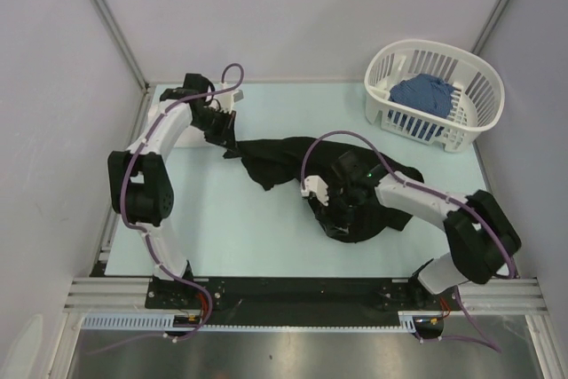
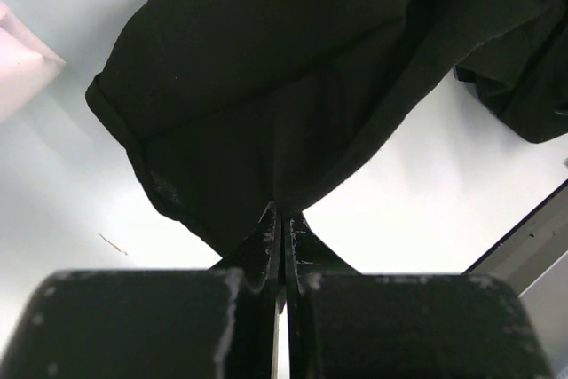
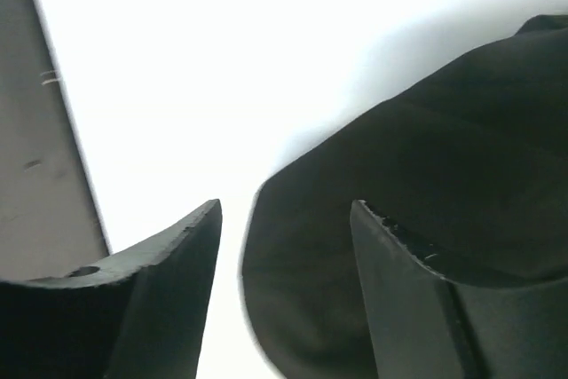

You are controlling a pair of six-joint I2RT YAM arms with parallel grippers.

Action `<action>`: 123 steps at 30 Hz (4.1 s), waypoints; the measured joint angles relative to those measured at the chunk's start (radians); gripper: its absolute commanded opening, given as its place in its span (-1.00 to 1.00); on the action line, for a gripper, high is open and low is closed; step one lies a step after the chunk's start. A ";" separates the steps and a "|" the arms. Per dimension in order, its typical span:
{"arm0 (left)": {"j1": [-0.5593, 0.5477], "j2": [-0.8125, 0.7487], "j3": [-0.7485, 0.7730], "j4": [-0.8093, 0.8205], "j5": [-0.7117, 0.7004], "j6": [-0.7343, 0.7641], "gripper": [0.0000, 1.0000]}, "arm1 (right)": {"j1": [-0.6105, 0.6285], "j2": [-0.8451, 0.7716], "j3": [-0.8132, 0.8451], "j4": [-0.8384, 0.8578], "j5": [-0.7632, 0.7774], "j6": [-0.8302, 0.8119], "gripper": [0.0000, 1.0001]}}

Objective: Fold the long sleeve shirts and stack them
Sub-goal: Flatten the shirt out

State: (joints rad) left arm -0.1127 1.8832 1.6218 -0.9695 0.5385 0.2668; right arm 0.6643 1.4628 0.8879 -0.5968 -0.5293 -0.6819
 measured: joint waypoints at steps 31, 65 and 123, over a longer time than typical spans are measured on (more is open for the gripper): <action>0.077 -0.135 -0.074 -0.088 -0.090 0.224 -1.00 | -0.581 -0.168 0.247 0.033 -0.187 0.112 -1.00; 0.087 0.022 -0.074 0.045 -0.098 0.043 -1.00 | -0.424 -0.274 0.303 -0.119 -0.051 0.192 -0.25; 0.087 -0.030 -0.148 0.052 -0.083 0.028 -1.00 | -0.047 -0.507 0.316 0.084 0.257 0.211 -1.00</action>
State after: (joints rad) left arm -0.0254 1.8534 1.4742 -0.9173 0.4557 0.2947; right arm 0.6170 0.9562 1.2037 -0.5125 -0.2718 -0.4709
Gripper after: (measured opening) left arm 0.007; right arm 0.010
